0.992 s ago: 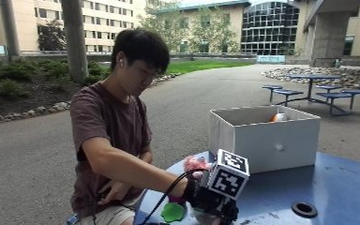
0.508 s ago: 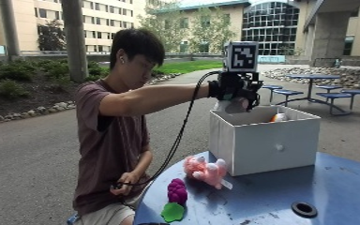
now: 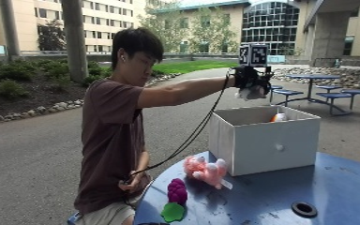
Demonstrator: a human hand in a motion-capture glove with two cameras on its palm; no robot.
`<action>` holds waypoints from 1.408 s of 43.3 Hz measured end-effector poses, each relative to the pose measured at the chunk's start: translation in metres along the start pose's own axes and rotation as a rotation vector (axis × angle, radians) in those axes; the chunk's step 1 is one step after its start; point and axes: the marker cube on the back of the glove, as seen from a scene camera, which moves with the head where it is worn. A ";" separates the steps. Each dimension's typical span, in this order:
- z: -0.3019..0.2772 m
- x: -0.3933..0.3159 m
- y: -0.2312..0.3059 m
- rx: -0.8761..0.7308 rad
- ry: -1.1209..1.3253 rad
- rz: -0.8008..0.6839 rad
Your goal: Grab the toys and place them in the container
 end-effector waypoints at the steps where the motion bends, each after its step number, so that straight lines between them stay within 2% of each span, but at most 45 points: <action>1: 0.003 -0.009 -0.006 -0.019 -0.002 -0.004; 8: 0.026 -0.057 -0.030 -0.260 -0.108 -0.056; 15: 0.025 -0.049 -0.019 -0.260 -0.149 -0.073; 22: 0.012 -0.024 0.009 -0.249 -0.089 -0.038; 27: 0.002 0.020 0.052 -0.245 -0.041 0.006; 32: -0.002 0.102 0.119 -0.247 0.017 0.040; 36: -0.005 0.107 0.140 -0.220 -0.071 0.144; 41: 0.004 0.149 0.198 -0.231 -0.112 0.248; 46: 0.031 0.187 0.269 -0.295 -0.134 0.209; 50: 0.067 0.207 0.307 -0.354 -0.024 0.362; 55: 0.114 0.208 0.345 -0.378 -0.036 0.228; 61: 0.207 0.189 0.371 -0.446 -0.225 0.150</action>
